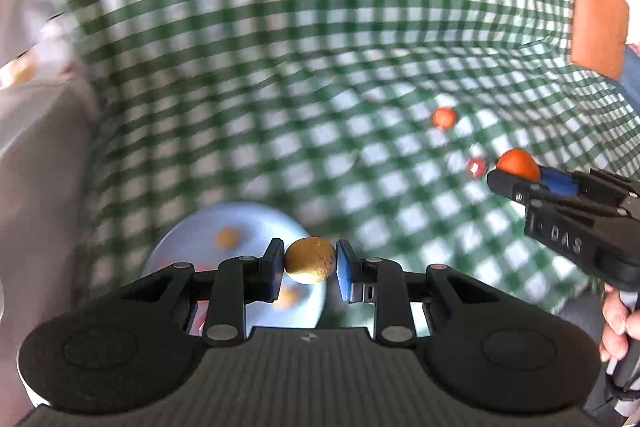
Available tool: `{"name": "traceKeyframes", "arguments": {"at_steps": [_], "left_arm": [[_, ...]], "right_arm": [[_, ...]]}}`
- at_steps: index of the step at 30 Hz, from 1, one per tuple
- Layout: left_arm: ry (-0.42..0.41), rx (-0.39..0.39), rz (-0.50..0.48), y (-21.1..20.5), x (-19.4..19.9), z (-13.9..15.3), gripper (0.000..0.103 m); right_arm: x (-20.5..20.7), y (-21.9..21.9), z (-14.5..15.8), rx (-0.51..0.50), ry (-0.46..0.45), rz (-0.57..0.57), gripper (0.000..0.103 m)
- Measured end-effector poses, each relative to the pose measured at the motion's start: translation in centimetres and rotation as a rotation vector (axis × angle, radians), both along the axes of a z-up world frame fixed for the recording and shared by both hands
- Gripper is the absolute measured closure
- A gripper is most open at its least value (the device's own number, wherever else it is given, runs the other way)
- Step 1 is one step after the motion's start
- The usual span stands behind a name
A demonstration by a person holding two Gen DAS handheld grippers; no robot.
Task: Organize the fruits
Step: 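Grasp the yellow fruit with the left gripper while the right gripper grasps an orange, then carry the yellow fruit and orange over the blue plate and open both grippers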
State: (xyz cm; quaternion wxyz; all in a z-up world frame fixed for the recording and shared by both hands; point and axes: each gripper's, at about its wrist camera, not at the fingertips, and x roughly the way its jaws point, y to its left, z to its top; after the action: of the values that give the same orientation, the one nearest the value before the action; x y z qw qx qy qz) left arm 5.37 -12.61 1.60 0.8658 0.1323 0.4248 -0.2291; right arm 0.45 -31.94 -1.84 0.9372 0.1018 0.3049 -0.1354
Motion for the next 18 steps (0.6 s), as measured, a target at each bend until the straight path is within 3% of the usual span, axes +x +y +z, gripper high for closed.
{"name": "traceKeyframes", "arguments": {"at_steps": [8,13,18], "left_arm": [[0.033,-0.025,0.133,11.2,-6.5,0.8,0.073],[0.007,-0.054,0.186,15.0,-8.8,1.2,0.073],[-0.009,-0.081,0.218,16.9,-9.7,1.3,0.072]], "right_arm": [[-5.5,12.3,1.6,0.068,0.060,0.233,0.065],[-8.1,18.5,2.8,0.019,0.076,0.348,0.065],[-9.2,21.8,3.4,-0.031,0.086,0.417,0.065]]}}
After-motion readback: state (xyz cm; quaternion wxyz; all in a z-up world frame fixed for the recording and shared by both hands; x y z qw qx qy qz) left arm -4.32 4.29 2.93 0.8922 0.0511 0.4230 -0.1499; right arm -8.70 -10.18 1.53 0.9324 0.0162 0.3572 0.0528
